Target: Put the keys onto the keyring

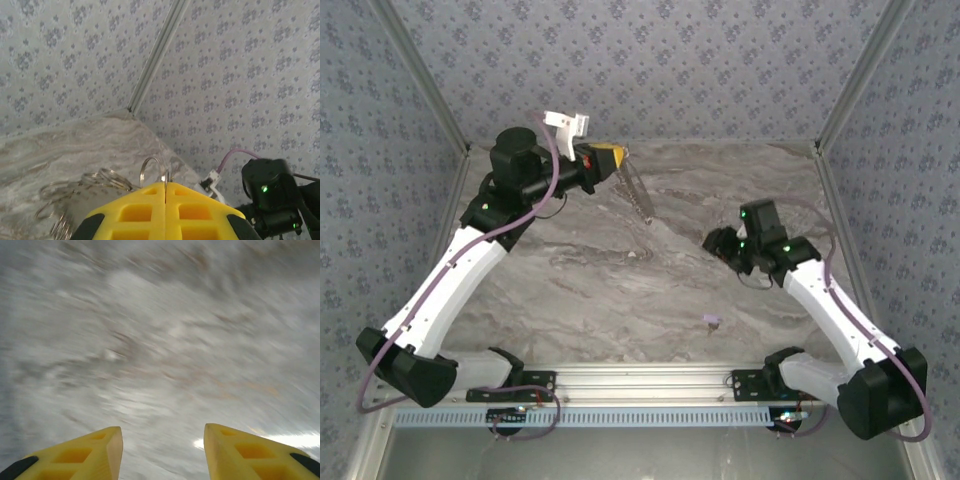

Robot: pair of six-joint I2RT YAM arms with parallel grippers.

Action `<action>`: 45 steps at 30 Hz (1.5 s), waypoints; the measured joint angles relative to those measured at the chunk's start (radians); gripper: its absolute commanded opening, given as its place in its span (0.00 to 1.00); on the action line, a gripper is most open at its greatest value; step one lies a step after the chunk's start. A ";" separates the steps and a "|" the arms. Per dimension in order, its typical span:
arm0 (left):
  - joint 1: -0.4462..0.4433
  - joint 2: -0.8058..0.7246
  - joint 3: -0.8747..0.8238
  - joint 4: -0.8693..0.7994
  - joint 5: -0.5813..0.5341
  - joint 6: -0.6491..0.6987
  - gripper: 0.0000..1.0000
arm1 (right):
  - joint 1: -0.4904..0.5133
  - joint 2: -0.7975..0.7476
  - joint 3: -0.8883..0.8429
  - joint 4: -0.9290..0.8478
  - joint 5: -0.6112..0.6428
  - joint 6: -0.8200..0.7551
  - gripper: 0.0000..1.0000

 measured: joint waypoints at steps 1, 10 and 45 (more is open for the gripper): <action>0.000 0.002 0.000 -0.006 0.001 0.000 0.00 | 0.021 -0.007 -0.025 -0.037 0.024 0.002 0.48; 0.000 0.005 -0.066 0.006 0.027 -0.026 0.00 | 0.158 -0.109 -0.227 -0.217 0.151 0.092 0.41; 0.000 0.024 -0.073 0.010 0.106 -0.059 0.00 | 0.163 -0.089 -0.433 0.085 0.064 0.177 0.25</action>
